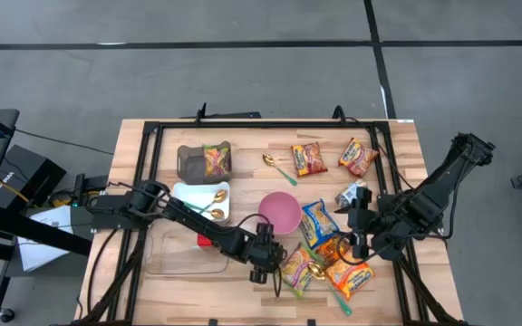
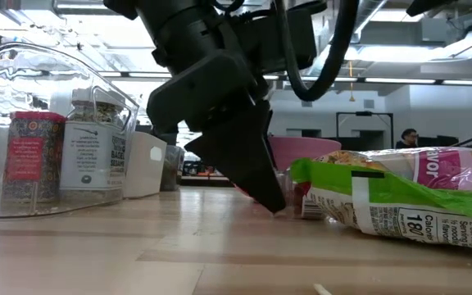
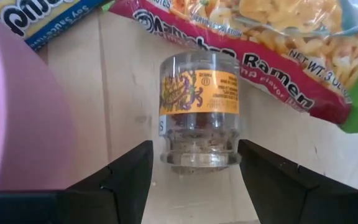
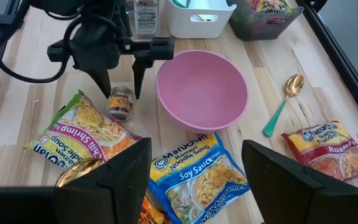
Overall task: Pick & Place Food Item
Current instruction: Put the brown spice bottle into the transparent bin, then put the green spoon into the white bin
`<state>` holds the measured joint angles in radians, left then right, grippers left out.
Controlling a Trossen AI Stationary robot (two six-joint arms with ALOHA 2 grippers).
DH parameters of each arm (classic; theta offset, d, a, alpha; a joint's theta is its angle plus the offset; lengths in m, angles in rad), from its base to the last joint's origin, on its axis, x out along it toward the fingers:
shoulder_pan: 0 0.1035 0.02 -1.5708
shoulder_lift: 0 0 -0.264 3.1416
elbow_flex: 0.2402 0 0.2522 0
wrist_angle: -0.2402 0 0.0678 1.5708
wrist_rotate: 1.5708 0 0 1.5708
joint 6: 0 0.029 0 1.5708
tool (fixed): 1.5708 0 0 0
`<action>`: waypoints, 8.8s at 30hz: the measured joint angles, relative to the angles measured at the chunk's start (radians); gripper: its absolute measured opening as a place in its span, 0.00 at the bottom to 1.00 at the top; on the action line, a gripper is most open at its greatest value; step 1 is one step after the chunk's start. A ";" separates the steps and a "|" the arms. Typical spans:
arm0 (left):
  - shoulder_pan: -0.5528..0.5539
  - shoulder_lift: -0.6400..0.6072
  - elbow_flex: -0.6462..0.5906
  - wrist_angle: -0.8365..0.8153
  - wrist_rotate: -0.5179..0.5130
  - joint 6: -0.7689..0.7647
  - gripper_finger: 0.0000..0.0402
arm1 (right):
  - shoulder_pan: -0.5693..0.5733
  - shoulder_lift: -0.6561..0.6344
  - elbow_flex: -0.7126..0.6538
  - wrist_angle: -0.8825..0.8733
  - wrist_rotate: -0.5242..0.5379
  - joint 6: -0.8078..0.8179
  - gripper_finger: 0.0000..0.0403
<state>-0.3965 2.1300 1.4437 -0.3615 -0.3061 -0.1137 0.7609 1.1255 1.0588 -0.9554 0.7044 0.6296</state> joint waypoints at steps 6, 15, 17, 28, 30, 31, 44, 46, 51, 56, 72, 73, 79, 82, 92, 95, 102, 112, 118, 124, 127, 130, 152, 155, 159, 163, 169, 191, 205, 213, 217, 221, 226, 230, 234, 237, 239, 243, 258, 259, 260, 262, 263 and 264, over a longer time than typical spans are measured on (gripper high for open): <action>0.000 0.000 0.000 0.005 0.000 0.001 0.54 | 0.000 0.000 0.000 0.000 0.000 0.000 0.60; 0.000 0.000 0.000 0.004 0.000 0.001 0.42 | 0.000 0.000 0.000 0.000 0.000 0.000 0.60; -0.002 0.000 0.000 0.004 0.000 0.001 0.43 | 0.000 0.000 0.000 0.000 0.000 0.000 0.60; -0.008 -0.022 0.000 -0.025 -0.008 -0.004 0.42 | 0.036 0.000 0.000 0.001 -0.001 0.008 0.60; -0.009 -0.047 0.000 -0.047 -0.033 -0.005 0.42 | 0.042 0.000 0.000 0.003 0.000 0.008 0.60; -0.008 -0.065 0.000 -0.054 -0.043 -0.005 0.42 | 0.044 0.000 0.000 0.004 0.000 0.008 0.60; -0.074 -0.341 0.001 -0.341 -0.141 -0.149 0.42 | 0.045 0.000 0.000 0.008 0.000 0.011 0.60; -0.100 -0.385 0.001 -0.420 -0.143 -0.230 0.42 | 0.045 0.000 0.000 0.009 0.000 0.011 0.60; -0.181 -0.456 0.001 -0.622 -0.155 -0.458 0.42 | 0.045 0.000 0.000 0.010 0.000 0.016 0.60; -0.279 -0.476 0.000 -0.816 -0.166 -0.723 0.42 | 0.045 0.000 0.000 0.010 0.000 0.018 0.60; -0.528 -0.475 -0.075 -1.113 -0.127 -1.350 0.43 | 0.044 0.000 0.000 0.020 0.003 0.018 0.60; -0.531 -0.475 -0.100 -1.112 -0.103 -1.377 0.43 | 0.044 0.000 0.000 0.022 0.003 0.018 0.60; -0.535 -0.474 -0.266 -1.067 -0.046 -1.513 0.43 | 0.044 0.000 0.000 0.022 0.003 0.018 0.60; -0.529 -0.474 -0.331 -1.007 -0.044 -1.557 0.43 | 0.044 0.000 0.000 0.025 0.003 0.018 0.60; -0.478 -0.475 -0.468 -0.794 -0.043 -1.572 0.43 | 0.044 0.000 0.000 0.028 0.007 0.018 0.60; -0.461 -0.478 -0.492 -0.735 -0.047 -1.551 0.44 | 0.044 0.000 0.000 0.029 0.007 0.018 0.60; -0.454 -0.479 -0.504 -0.716 -0.088 -1.536 0.48 | 0.044 0.000 0.000 0.029 0.007 0.018 0.60; -0.453 -0.538 -0.511 -0.730 -0.182 -1.520 0.50 | 0.044 0.000 0.000 0.029 0.007 0.018 0.60; -0.455 -0.625 -0.510 -0.720 -0.278 -1.472 0.48 | 0.044 0.000 0.000 0.029 0.007 0.018 0.60; -0.455 -0.716 -0.510 -0.646 -0.308 -1.344 0.47 | 0.044 0.000 0.000 0.029 0.007 0.018 0.60; -0.455 -0.746 -0.510 -0.538 -0.310 -1.205 0.47 | 0.044 0.000 0.000 0.029 0.007 0.018 0.60; -0.455 -0.759 -0.510 -0.368 -0.327 -0.988 0.46 | 0.044 0.000 0.000 0.029 0.007 0.018 0.60; -0.404 -0.761 -0.507 0.742 -0.559 0.345 0.44 | 0.034 0.000 0.000 0.030 0.035 0.025 0.60; -0.404 -0.761 -0.507 0.729 -0.559 0.345 0.44 | 0.034 0.000 0.000 0.030 0.034 0.026 0.60; -0.404 -0.761 -0.507 0.722 -0.558 0.343 0.44 | 0.034 0.000 0.000 0.032 0.033 0.026 0.60; -0.404 -0.761 -0.507 0.703 -0.558 0.342 0.43 | 0.032 0.000 0.000 0.042 0.031 0.026 0.60; -0.404 -0.761 -0.508 0.697 -0.557 0.342 0.43 | 0.028 0.007 0.000 0.059 0.024 0.159 0.60; -0.381 -0.786 -0.509 0.708 -0.556 0.596 0.43 | -0.077 0.374 0.049 0.052 -0.367 0.456 0.60; -0.176 -0.856 -0.509 0.721 -0.547 0.631 0.43 | 0.024 0.531 0.049 0.166 -0.574 0.766 0.60; -0.047 -0.856 -0.509 0.721 -0.323 0.633 0.43 | 0.058 0.533 0.048 0.213 -0.510 0.885 0.60; -0.013 -0.856 -0.509 0.725 -0.271 0.633 0.43 | 0.057 0.568 0.048 0.242 -0.506 0.900 0.60; 0.007 -0.856 -0.509 0.736 -0.254 0.633 0.43 | 0.048 0.609 0.048 0.279 -0.581 0.900 0.60; 0.023 -0.856 -0.509 0.754 -0.229 0.633 0.43 | 0.041 0.631 0.048 0.309 -0.603 0.900 0.60; 0.034 -0.856 -0.509 0.761 -0.208 0.633 0.43 | 0.031 0.631 0.048 0.315 -0.600 0.900 0.60; 0.040 -0.856 -0.509 0.762 -0.208 0.633 0.43 | 0.023 0.631 0.048 0.311 -0.587 0.896 0.59; 0.044 -0.856 -0.509 0.762 -0.208 0.633 0.43 | 0.021 0.631 0.048 0.310 -0.576 0.889 0.56; 0.044 -0.856 -0.509 0.762 -0.208 0.633 0.43 | 0.021 0.631 0.048 0.309 -0.576 0.888 0.53; 0.044 -0.856 -0.509 0.762 -0.208 0.633 0.43 | 0.021 0.631 0.048 0.309 -0.576 0.878 0.46; 0.033 -0.855 -0.509 0.761 -0.208 0.625 0.43 | 0.016 0.631 0.048 0.309 -0.565 0.810 0.33; 0.033 -0.855 -0.509 0.761 -0.208 0.625 0.43 | 0.016 0.631 0.048 0.309 -0.565 0.810 0.33; 0.033 -0.855 -0.509 0.761 -0.208 0.625 0.43 | 0.016 0.631 0.048 0.309 -0.564 0.810 0.33; 0.033 -0.855 -0.509 0.760 -0.208 0.625 0.43 | 0.016 0.631 0.048 0.309 -0.564 0.810 0.33; 0.033 -0.855 -0.509 0.760 -0.208 0.625 0.43 | 0.016 0.631 0.048 0.309 -0.565 0.808 0.33; 0.033 -0.855 -0.509 0.760 -0.208 0.625 0.43 | 0.016 0.631 0.048 0.309 -0.565 0.806 0.33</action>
<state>-0.3634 1.2751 0.9352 0.3985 -0.5140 0.5117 0.7765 1.7565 1.1072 -0.6460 0.1398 1.4353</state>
